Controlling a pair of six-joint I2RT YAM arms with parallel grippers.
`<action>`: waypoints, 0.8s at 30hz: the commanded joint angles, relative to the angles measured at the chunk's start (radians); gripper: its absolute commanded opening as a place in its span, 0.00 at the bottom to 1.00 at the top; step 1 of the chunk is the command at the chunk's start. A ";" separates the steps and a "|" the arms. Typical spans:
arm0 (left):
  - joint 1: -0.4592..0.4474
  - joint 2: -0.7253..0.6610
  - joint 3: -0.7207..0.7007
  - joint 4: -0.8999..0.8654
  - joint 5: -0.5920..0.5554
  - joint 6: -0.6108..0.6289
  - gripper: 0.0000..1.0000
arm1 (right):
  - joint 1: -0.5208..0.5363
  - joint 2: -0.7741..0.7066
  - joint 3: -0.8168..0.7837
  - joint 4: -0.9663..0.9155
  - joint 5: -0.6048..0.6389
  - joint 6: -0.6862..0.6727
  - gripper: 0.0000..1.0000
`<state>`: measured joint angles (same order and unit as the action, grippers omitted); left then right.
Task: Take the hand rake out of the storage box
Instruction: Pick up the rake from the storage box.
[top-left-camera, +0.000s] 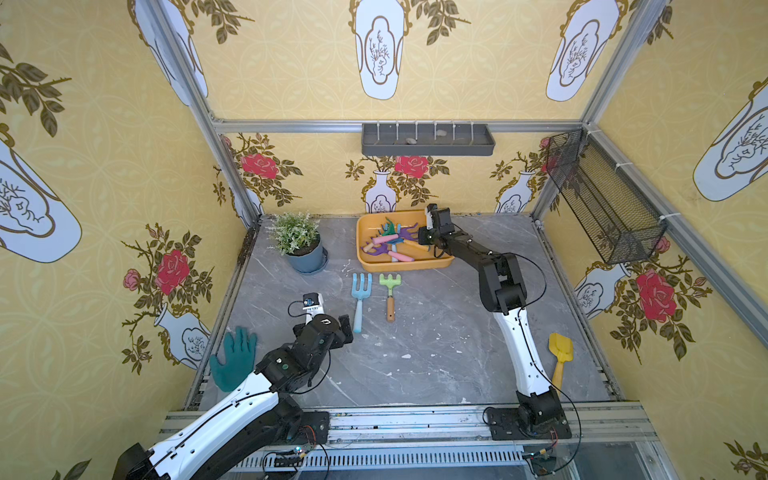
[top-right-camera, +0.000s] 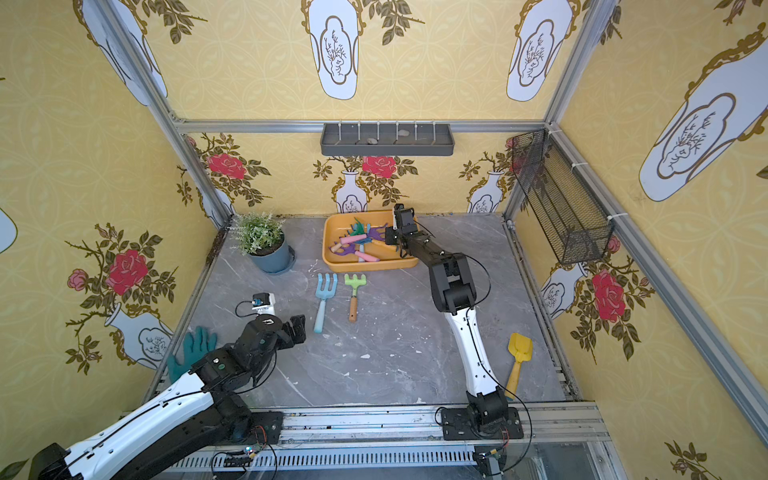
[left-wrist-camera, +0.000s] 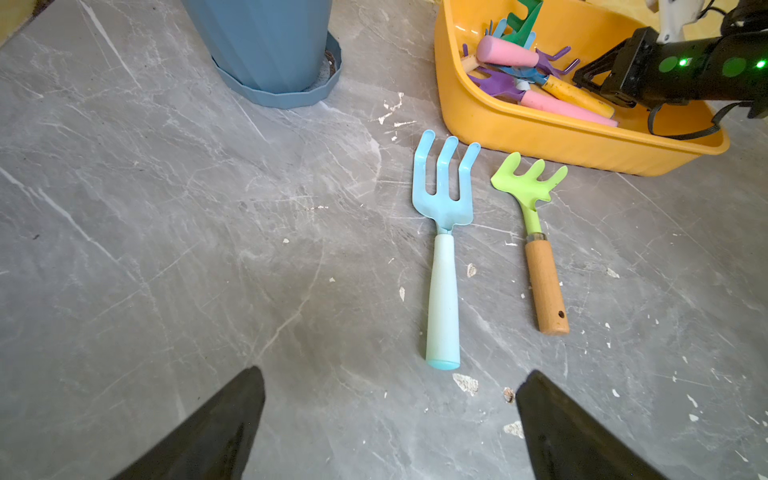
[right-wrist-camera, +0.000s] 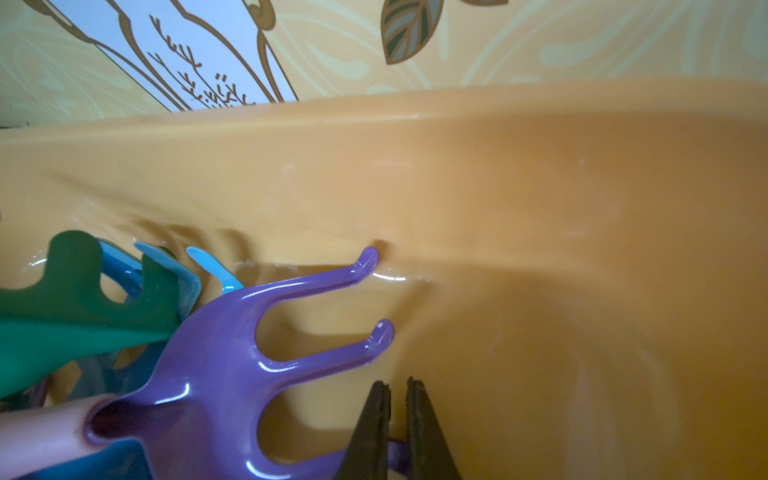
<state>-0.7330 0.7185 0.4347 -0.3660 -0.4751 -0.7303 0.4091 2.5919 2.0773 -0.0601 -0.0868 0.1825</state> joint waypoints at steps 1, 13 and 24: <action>0.004 0.001 0.000 0.021 -0.007 0.002 1.00 | 0.002 -0.054 -0.053 0.067 -0.007 -0.016 0.04; 0.007 -0.015 -0.008 0.013 -0.006 -0.009 1.00 | 0.000 -0.224 -0.189 0.098 0.001 -0.047 0.00; 0.009 -0.112 -0.032 0.036 0.041 0.007 1.00 | -0.006 -0.571 -0.525 0.164 -0.006 -0.057 0.00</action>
<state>-0.7254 0.6270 0.4164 -0.3630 -0.4644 -0.7380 0.4042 2.1017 1.6260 0.0288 -0.0734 0.1333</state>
